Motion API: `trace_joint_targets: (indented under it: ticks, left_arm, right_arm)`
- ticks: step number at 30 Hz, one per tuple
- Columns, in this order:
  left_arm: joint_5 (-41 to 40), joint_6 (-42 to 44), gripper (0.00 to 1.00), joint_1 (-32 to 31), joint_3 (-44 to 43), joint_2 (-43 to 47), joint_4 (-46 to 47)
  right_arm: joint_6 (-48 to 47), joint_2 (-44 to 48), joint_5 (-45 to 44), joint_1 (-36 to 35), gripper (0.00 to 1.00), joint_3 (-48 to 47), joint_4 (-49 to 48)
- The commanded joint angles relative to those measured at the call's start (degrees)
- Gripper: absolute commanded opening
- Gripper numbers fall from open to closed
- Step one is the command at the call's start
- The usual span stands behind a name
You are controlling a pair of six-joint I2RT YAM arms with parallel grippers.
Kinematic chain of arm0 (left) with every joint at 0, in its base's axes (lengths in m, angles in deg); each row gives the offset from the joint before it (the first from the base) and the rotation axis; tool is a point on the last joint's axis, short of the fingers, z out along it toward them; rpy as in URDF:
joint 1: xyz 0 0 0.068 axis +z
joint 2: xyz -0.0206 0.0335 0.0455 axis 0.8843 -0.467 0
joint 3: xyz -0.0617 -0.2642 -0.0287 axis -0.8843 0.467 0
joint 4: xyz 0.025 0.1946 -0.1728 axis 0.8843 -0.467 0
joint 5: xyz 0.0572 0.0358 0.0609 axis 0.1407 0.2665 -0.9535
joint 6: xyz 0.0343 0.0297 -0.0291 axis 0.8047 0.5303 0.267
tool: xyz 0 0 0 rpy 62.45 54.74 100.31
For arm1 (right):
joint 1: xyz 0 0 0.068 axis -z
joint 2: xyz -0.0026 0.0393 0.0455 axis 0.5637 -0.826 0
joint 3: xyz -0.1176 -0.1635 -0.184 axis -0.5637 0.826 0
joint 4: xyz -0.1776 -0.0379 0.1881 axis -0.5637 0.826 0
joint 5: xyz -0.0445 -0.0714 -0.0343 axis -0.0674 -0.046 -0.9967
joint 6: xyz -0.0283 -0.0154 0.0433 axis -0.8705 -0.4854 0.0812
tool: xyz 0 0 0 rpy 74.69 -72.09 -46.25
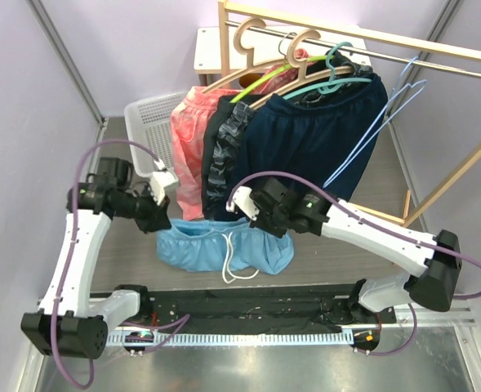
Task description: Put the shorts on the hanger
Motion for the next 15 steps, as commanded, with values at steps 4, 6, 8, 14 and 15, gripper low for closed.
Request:
trace_joint_targets:
  ticks: [4, 6, 8, 14, 15]
  left_arm:
    - [0.6, 21.8, 0.15, 0.1, 21.2, 3.3, 7.3]
    - [0.0, 23.8, 0.18, -0.3, 24.9, 2.7, 8.8]
    - [-0.2, 24.7, 0.24, -0.5, 26.0, 2.0, 8.8]
    - [0.9, 23.1, 0.67, -0.6, 21.5, 3.1, 5.0]
    - [1.3, 21.7, 0.68, -0.7, 20.3, 5.0, 4.5]
  right_arm:
    - [6.4, 2.3, 2.1, -2.9, 0.02, 18.7, -26.7]
    - [4.6, 2.4, 5.6, -4.5, 0.13, 19.9, -26.1]
    - [3.7, 2.8, 9.0, -5.6, 0.31, 20.4, -24.7]
    - [-0.5, 3.5, 10.1, -7.5, 0.72, 11.4, -15.0]
    - [-2.0, 3.7, 9.6, -7.5, 0.74, 7.3, -13.1]
